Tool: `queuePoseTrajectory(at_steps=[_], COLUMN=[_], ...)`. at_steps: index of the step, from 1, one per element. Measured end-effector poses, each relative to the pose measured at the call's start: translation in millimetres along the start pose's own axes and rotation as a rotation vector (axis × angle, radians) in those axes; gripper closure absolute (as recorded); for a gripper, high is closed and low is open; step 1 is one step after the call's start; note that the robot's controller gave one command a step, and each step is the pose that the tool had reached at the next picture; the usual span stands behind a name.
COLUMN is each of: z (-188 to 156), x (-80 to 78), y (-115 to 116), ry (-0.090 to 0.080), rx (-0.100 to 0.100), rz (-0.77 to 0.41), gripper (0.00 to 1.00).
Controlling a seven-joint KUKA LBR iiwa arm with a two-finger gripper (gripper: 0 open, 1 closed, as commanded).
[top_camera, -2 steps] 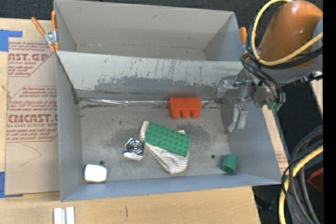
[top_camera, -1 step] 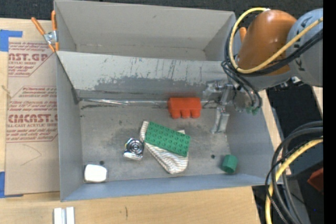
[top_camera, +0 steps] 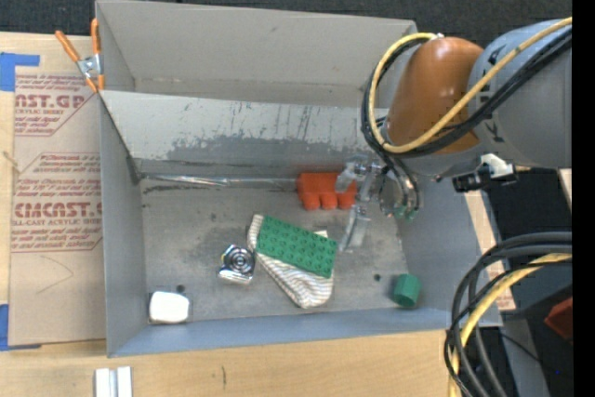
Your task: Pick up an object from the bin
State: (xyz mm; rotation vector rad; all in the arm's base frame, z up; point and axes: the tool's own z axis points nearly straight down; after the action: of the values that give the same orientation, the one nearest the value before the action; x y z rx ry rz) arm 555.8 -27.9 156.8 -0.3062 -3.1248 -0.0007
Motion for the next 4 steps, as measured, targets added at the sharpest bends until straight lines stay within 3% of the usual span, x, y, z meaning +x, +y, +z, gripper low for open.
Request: queuePoseTrajectory(at_steps=[1, 2, 3, 4], z=[21, 50, 76, 84], x=[-11.0, -7.0, 5.1, 13.4], y=[16, 32, 57, 68], ry=[-0.008, -0.005, -0.011, -0.007], rx=[-0.004, 0.0, -0.003, -0.002], rz=[0.133, -0.015, 0.019, 0.123], gripper=[0.0, 0.0, 0.0, 0.0])
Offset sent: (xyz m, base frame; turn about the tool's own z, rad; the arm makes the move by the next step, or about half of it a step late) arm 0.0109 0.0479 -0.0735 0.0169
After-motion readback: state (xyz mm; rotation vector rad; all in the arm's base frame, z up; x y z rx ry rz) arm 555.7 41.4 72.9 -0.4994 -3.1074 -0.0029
